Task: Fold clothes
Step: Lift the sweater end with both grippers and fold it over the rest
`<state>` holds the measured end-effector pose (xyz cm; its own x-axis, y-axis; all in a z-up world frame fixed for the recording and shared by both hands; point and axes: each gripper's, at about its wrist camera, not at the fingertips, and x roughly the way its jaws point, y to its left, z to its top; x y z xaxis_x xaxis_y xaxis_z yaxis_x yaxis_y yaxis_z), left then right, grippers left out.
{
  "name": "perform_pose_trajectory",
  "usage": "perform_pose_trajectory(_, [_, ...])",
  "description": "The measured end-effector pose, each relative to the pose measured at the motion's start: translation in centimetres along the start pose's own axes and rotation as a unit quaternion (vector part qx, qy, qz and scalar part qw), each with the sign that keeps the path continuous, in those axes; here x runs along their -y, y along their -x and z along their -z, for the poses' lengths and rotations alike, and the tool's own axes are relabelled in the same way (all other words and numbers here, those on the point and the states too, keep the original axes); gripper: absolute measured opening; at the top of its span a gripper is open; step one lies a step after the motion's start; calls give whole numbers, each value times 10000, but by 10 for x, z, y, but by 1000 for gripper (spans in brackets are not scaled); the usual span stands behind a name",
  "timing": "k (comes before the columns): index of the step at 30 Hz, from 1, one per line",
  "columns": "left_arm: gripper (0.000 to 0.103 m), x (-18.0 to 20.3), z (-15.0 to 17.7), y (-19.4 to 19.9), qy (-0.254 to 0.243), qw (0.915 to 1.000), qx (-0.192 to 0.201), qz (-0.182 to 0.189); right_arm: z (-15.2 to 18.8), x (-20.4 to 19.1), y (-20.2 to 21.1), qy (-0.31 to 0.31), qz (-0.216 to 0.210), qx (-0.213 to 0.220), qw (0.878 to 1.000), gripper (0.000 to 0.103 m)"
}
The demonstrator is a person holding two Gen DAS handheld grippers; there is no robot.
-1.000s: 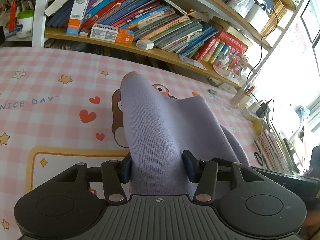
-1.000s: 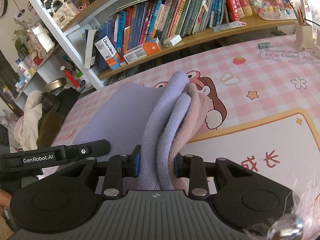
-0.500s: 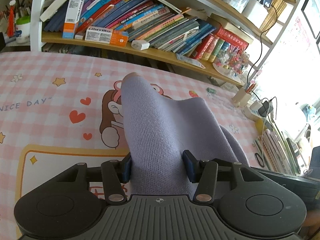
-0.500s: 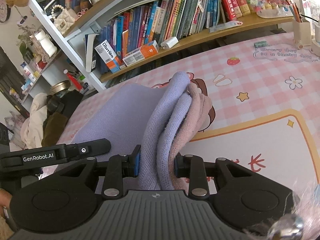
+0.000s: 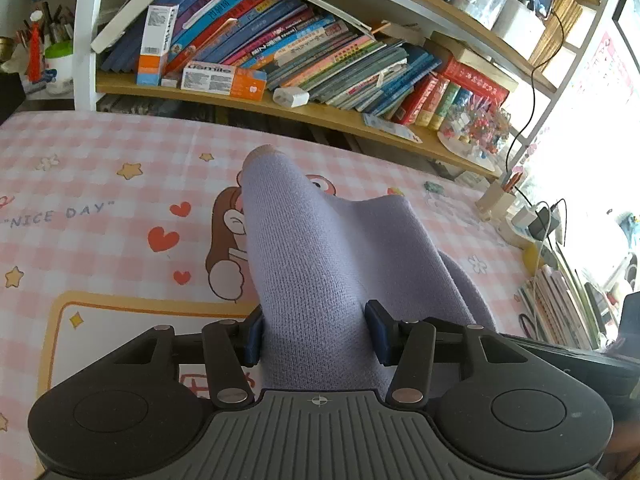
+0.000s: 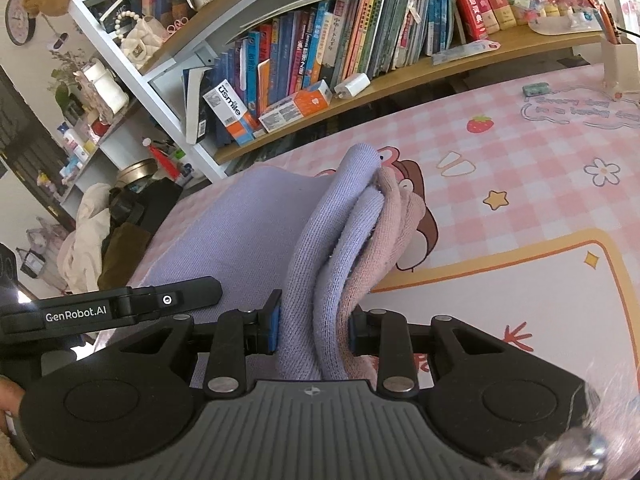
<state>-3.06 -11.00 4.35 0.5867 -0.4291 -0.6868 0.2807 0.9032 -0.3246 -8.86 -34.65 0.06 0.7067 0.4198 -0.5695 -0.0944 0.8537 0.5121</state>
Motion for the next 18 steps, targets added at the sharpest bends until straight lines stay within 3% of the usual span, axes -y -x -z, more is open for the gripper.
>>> perform_pose_trajectory(7, [50, -17, -6, 4, -3, 10000, 72, 29, -2, -13, -11, 68, -24, 62, 10000, 27])
perform_pose_trajectory(18, [49, -75, -25, 13, 88, 9997, 118, 182, -4, -60, -49, 201, 78, 79, 9997, 27])
